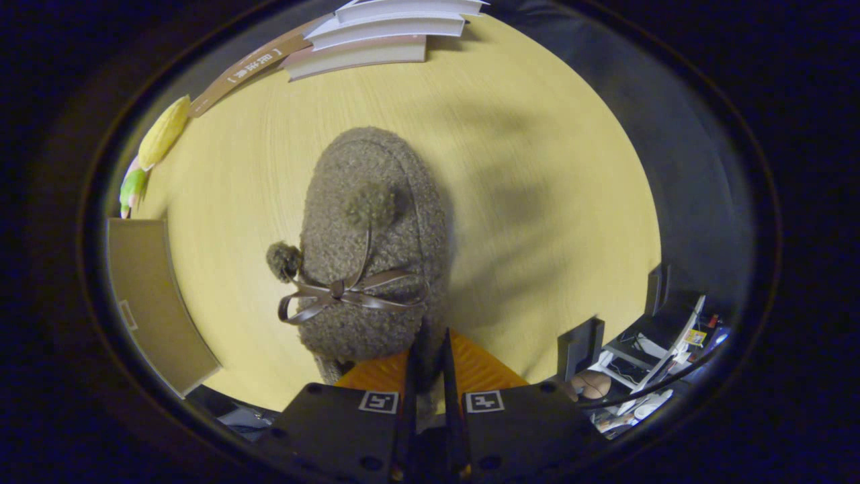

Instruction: Open the storage box then place both shoes into the box .Put the left shoe in first, then the right shoe, with the right side of both shoes facing outward in a uniform manner.

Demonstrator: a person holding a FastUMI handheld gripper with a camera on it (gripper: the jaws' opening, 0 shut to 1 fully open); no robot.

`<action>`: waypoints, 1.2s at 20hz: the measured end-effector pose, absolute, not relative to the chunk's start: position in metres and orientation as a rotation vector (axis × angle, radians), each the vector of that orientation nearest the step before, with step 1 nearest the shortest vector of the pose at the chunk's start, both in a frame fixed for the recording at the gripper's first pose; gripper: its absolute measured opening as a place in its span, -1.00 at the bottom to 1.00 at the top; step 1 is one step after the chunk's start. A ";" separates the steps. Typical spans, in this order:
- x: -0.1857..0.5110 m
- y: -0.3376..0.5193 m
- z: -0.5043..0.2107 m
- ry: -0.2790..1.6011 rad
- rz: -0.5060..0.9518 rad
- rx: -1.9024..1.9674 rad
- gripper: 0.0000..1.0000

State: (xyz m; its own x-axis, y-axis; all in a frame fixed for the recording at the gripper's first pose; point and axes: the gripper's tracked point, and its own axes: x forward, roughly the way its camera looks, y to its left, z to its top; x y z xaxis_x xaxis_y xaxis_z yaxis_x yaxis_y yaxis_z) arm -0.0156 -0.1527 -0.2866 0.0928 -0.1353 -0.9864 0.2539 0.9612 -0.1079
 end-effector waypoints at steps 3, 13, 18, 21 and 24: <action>-0.016 -0.152 -0.286 1.443 -0.310 0.122 -0.80; -0.032 -0.154 -0.252 1.383 -0.432 -0.036 -0.93; -0.034 -0.140 -0.215 1.314 -0.507 -0.022 -0.93; -0.041 -0.131 -0.182 1.292 -0.552 -0.071 -0.93; -0.047 -0.107 -0.147 1.264 -0.576 -0.090 -0.93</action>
State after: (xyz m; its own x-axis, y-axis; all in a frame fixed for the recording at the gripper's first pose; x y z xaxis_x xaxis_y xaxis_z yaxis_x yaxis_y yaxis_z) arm -0.0471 -0.1072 -0.1474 0.1812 -0.4551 -0.8718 0.3589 0.8560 -0.3722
